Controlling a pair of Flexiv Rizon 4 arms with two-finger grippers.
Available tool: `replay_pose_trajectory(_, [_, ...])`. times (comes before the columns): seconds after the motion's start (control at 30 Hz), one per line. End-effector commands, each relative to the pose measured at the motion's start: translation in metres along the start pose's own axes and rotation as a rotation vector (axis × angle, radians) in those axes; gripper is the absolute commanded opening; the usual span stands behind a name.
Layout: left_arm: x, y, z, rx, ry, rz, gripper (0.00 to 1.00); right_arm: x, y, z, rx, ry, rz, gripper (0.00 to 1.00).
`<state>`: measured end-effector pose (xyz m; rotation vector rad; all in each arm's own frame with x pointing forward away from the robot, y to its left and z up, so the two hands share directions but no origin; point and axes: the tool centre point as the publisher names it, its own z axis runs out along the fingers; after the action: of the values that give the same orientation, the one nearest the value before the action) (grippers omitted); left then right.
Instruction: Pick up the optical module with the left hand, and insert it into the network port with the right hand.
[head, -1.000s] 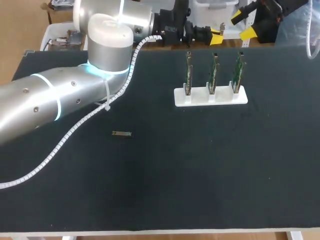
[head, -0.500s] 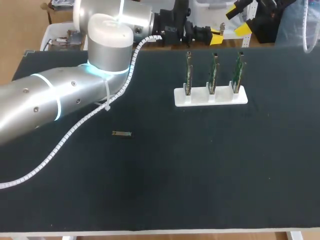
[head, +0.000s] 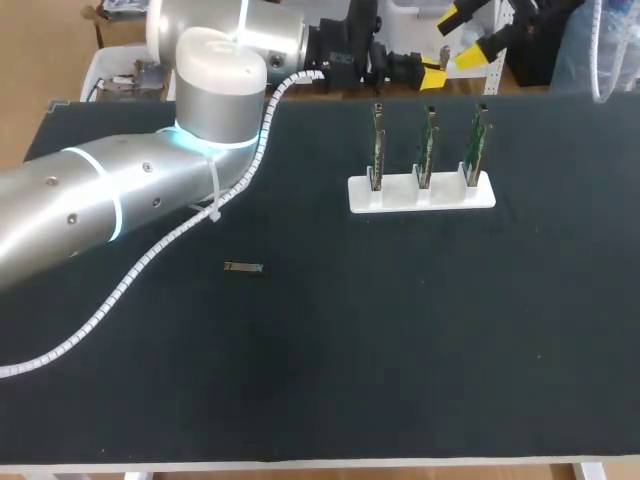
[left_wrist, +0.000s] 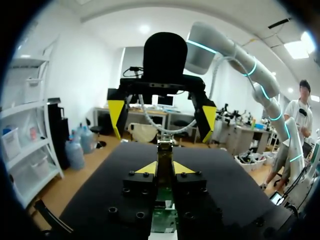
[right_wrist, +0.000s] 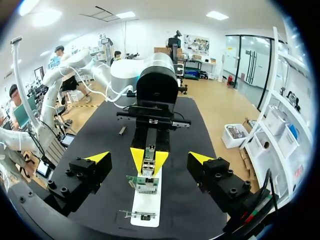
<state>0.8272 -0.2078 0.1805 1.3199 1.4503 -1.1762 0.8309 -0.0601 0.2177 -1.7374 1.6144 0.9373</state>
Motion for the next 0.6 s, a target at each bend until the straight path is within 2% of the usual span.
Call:
replay_pose_trajectory(0.03, [-0.0010,0.0028,0.0007,0.005,0.005,-0.002,0.00,-0.0023,-0.0097,0.0029,-0.212,0.005,-0.002,1.00])
replay_pose_trajectory(0.4, [-0.0010,0.0028,0.0007,0.005,0.005,-0.002,0.00,-0.0032,-0.0115,0.0081,-0.218,0.010,-0.004,1.00])
replay_pose_trajectory(0.47, [-0.0010,0.0028,0.0007,0.005,0.005,-0.002,0.00,-0.0028,-0.0119,0.0089,-0.217,0.011,-0.001,0.96])
replay_pose_trajectory(0.5, [-0.0010,0.0028,0.0007,0.005,0.005,-0.002,0.00,-0.0028,-0.0120,0.0091,-0.218,0.011,-0.001,0.89])
replay_pose_trajectory(0.57, [-0.0010,0.0028,0.0007,0.005,0.005,-0.002,0.00,-0.0028,-0.0123,0.0095,-0.218,0.010,0.000,0.84])
replay_pose_trajectory(0.6, [-0.0010,0.0028,0.0007,0.005,0.005,-0.002,0.00,-0.0027,-0.0123,0.0095,-0.218,0.010,0.000,0.52])
